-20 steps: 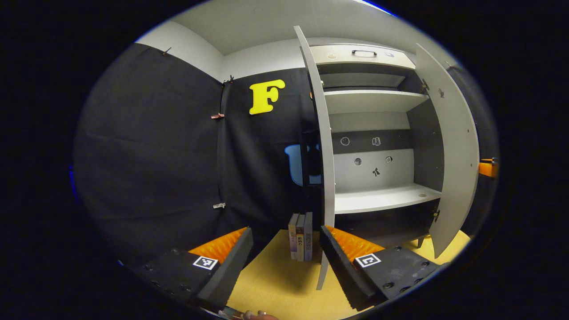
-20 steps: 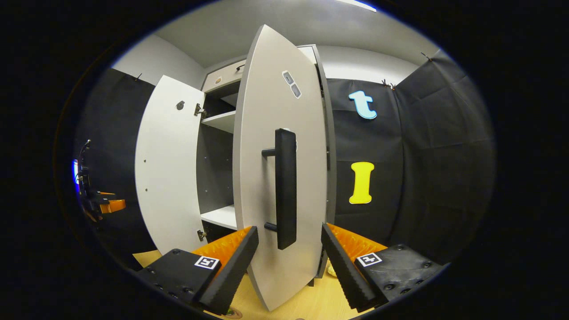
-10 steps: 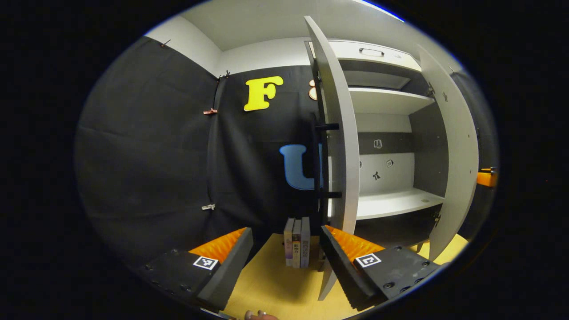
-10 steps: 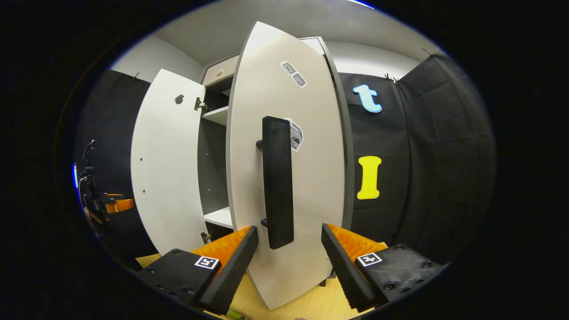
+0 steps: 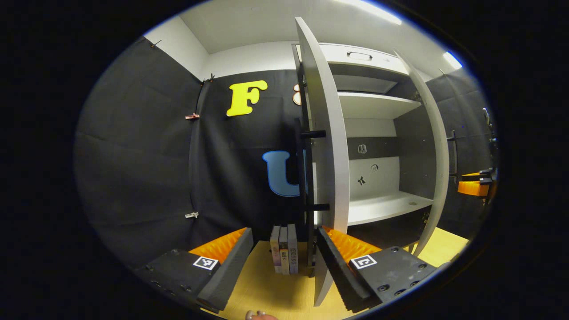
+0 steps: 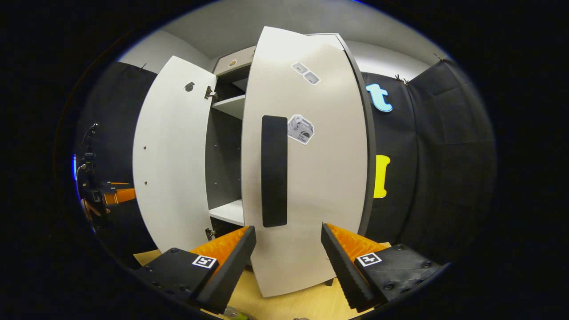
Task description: Grasp the bottle in the cabinet with the left hand and place it on the coaster, then close the right door with the right hand and the left door with the left hand.
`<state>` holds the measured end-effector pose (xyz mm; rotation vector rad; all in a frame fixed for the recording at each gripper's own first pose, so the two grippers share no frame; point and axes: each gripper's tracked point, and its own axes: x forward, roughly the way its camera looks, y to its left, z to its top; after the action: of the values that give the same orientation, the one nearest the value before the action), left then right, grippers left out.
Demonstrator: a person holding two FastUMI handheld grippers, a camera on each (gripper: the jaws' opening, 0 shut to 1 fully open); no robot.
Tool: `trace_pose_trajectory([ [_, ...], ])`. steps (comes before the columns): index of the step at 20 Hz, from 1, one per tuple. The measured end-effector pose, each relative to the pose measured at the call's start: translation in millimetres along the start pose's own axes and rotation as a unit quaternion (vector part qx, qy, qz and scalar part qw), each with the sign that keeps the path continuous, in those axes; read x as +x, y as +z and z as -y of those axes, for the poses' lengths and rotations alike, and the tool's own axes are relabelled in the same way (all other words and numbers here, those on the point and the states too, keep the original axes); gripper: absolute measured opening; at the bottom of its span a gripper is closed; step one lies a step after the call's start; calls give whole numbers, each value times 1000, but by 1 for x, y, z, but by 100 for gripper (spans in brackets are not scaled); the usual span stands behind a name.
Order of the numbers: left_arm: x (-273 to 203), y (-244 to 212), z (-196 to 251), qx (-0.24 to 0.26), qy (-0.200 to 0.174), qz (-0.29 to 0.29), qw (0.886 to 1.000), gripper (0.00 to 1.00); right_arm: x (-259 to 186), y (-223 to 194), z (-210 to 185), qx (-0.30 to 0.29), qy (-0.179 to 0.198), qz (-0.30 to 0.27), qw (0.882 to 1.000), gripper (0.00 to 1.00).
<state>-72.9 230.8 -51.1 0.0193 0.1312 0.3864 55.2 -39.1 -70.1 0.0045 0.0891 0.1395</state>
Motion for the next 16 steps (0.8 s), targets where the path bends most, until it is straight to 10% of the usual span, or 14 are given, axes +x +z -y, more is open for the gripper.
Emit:
trace_pose_trajectory([
  [8,6,-2,19,-21,-56,0,998,94,-11,1,10,-7,-15,-2,1000,98],
  [16,26,4,130,-23,-119,14,993,94,-11,15,37,-27,-7,11,1000,98],
])
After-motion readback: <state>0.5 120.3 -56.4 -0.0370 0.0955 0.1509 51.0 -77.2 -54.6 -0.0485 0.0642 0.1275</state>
